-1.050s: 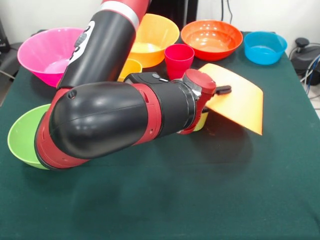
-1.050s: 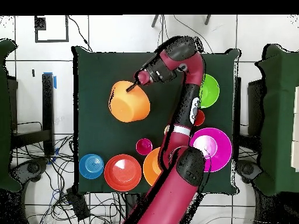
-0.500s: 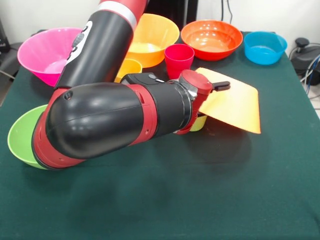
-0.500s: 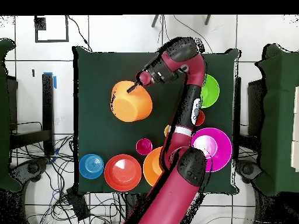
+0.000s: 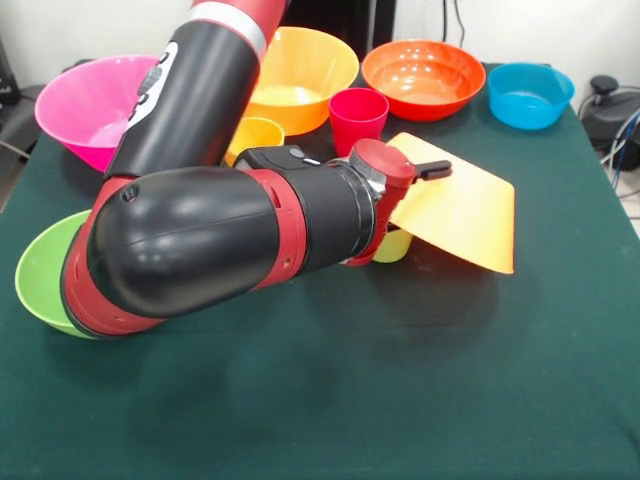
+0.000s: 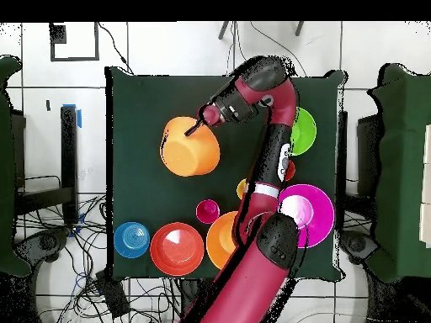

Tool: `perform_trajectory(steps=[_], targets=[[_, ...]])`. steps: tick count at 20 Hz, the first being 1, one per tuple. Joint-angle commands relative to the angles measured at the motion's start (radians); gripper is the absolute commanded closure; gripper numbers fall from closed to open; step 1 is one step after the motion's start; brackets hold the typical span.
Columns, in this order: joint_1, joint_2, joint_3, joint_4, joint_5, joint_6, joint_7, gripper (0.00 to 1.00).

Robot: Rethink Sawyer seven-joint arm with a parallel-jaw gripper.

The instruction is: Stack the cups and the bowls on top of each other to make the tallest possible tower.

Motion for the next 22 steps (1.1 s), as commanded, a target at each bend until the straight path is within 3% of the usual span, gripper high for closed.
perform_trajectory(steps=[1,3,5,6,8,15,22], targets=[[0.017,0.044,-0.058,-0.032,0.002,-0.107,-0.168,0.00],[0.001,0.006,-0.119,0.003,-0.033,-0.211,-0.233,0.00],[-0.028,-0.056,-0.195,0.086,-0.072,-0.414,-0.344,0.00],[-0.044,-0.087,-0.229,0.134,-0.084,-0.516,-0.363,0.00],[-0.068,-0.119,-0.270,0.203,-0.086,-0.628,-0.359,0.00],[-0.058,-0.176,-0.328,0.229,-0.092,-0.706,-0.358,0.00],[-0.041,-0.202,-0.377,0.225,-0.067,-0.698,-0.337,0.00]])
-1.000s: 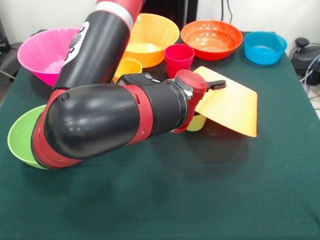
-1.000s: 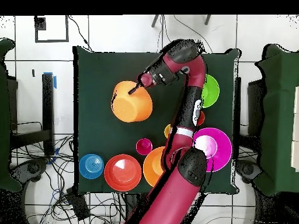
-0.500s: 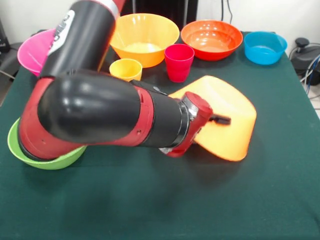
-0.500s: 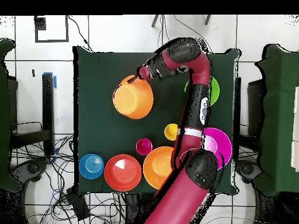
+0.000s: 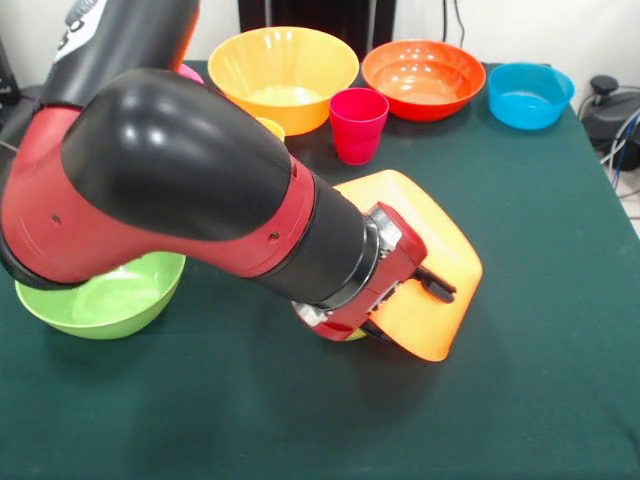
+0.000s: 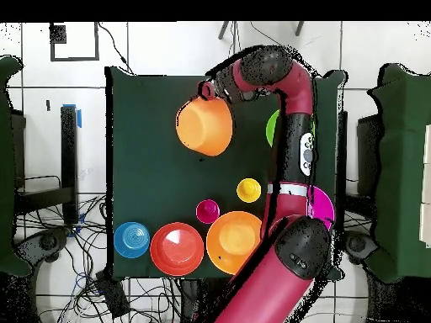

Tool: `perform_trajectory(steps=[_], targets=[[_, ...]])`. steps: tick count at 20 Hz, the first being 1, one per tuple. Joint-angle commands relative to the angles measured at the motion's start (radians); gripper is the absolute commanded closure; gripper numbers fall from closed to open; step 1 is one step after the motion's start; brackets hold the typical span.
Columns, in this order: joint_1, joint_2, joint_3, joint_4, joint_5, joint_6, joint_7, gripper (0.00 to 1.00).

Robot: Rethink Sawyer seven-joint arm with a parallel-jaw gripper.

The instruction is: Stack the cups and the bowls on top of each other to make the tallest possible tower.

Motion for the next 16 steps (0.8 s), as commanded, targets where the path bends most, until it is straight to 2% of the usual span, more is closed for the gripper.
perform_trajectory(steps=[1,10,16], targets=[[0.015,-0.039,-0.193,0.009,-0.082,-0.070,-0.339,0.00],[0.054,-0.021,-0.207,-0.067,-0.053,0.080,-0.325,0.00],[0.067,0.033,-0.196,-0.114,-0.013,0.198,-0.300,0.00]])
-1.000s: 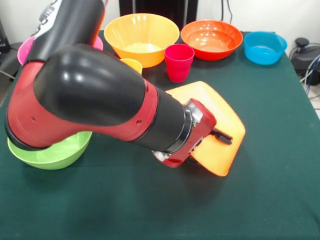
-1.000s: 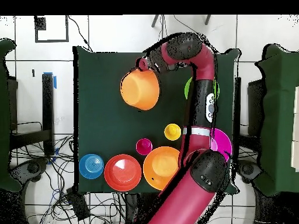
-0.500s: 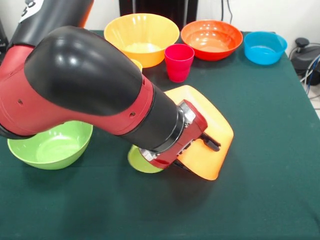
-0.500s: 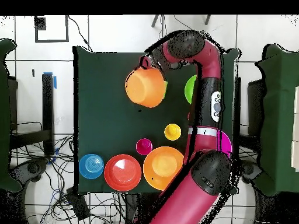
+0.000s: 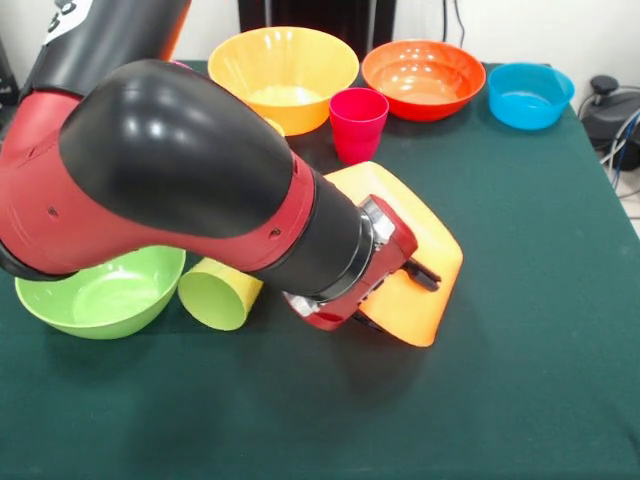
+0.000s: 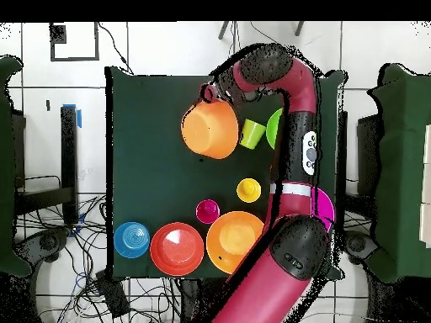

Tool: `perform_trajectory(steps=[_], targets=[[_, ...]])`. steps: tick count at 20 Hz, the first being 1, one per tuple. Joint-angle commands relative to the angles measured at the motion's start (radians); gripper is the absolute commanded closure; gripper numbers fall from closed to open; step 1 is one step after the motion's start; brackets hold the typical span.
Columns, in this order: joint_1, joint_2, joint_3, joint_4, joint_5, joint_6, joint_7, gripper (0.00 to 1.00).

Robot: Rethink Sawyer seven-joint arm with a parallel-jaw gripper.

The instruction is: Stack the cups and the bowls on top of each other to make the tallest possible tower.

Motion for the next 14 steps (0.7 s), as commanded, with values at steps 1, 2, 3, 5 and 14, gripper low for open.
perform_trajectory(steps=[1,2,3,5,14], targets=[[0.042,0.067,-0.125,-0.093,-0.031,0.153,-0.297,0.00],[0.043,0.071,-0.124,-0.096,-0.029,0.162,-0.295,0.00],[0.043,0.074,-0.124,-0.097,-0.028,0.173,-0.291,0.00],[0.042,0.082,-0.121,-0.099,-0.023,0.188,-0.289,0.00],[0.059,0.139,-0.071,-0.164,-0.018,0.331,-0.264,0.00]])
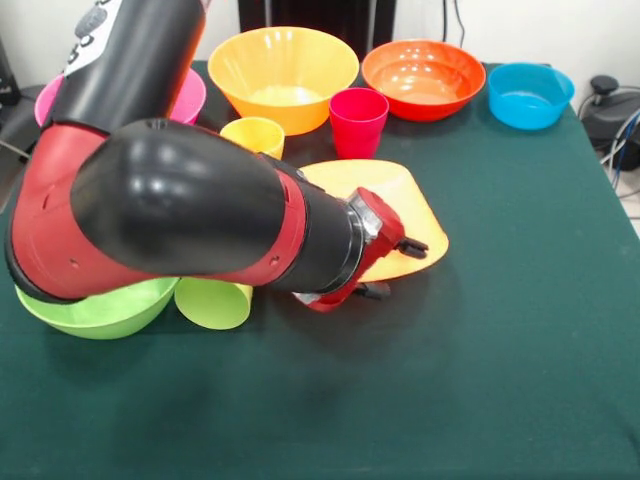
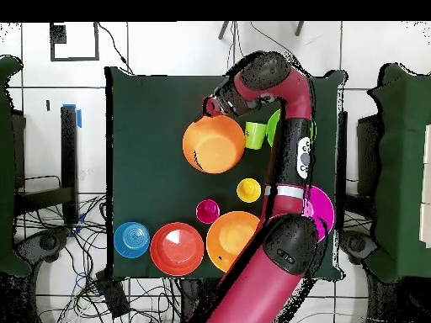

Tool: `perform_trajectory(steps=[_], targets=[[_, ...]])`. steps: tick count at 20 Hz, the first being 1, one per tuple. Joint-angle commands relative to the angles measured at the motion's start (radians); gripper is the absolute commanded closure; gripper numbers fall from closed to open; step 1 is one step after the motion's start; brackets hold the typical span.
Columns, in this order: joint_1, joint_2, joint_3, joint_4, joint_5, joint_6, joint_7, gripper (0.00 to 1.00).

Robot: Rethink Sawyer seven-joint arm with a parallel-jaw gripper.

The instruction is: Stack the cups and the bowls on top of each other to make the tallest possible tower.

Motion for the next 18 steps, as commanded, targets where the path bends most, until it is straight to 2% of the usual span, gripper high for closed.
perform_trajectory(steps=[1,12,13,18], targets=[[0.041,0.077,-0.065,-0.091,-0.013,0.142,-0.257,0.00],[0.030,0.080,-0.059,-0.063,0.033,0.086,-0.222,0.00],[0.024,0.083,-0.058,-0.050,0.053,0.055,-0.218,1.00],[-0.007,0.065,-0.075,0.022,0.104,-0.063,-0.156,1.00]])
